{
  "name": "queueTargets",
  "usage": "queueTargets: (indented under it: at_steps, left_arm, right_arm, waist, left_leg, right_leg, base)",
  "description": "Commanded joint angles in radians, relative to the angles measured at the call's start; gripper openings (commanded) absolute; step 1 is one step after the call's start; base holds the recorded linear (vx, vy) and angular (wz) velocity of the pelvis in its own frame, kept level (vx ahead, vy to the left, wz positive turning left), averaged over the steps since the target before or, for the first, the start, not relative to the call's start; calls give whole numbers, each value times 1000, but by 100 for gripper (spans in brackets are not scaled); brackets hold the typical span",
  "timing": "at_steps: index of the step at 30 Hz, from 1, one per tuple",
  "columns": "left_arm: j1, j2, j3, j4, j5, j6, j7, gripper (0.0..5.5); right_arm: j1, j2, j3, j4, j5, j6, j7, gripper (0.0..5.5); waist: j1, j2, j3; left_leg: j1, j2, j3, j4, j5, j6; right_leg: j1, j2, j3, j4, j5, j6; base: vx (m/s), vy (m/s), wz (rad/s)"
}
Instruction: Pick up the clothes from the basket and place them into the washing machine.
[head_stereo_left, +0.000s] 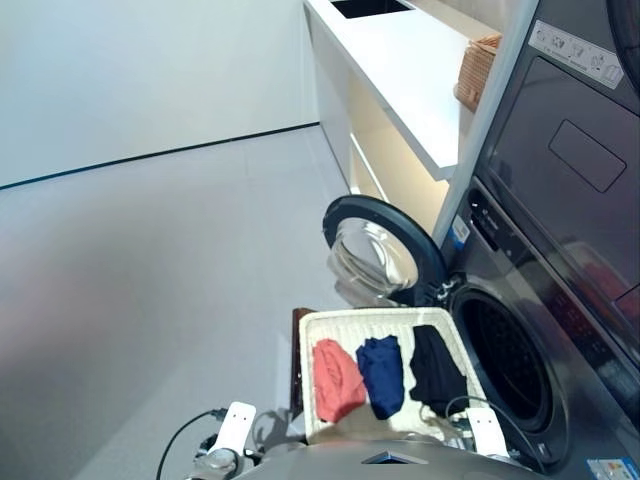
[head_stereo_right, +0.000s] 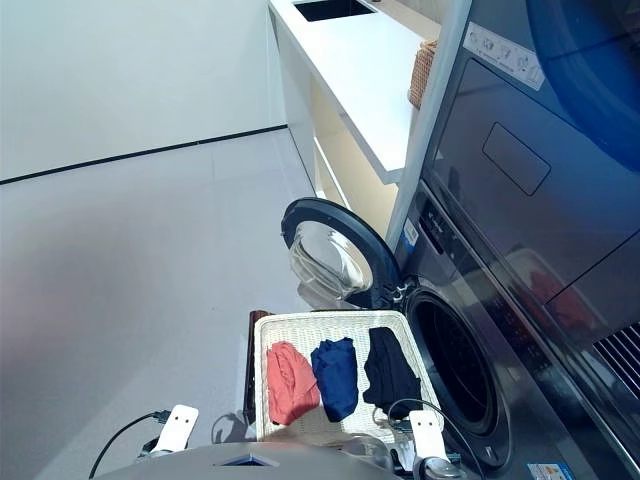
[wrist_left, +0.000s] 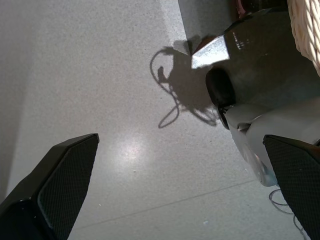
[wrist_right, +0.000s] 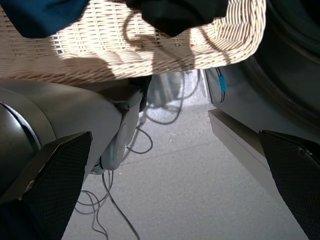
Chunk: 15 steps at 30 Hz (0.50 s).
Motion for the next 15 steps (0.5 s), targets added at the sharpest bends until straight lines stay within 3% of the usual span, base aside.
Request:
queueTargets:
  at_steps: [1,15]
  left_arm:
    - [-63,31,24,60,-32,-9,-7,550]
    - [-81,20,4,17,-59,-29,26,550]
  right_arm:
    - [-63,24,41,33,-5,-6,5,550]
    - [-83,27,57,46,-39,-9,-14,550]
  waist:
    - [1,-76,34]
    - [-5,-65,38]
  left_leg:
    - [9,28,1,-2,-1,-41]
    - [34,28,11,-2,-6,-39]
  right_leg:
    - [64,-103,-25,4,-39,85]
    - [76,-104,-13,4,-43,81]
  base:
    - [0,0,0]
    - [0,0,0]
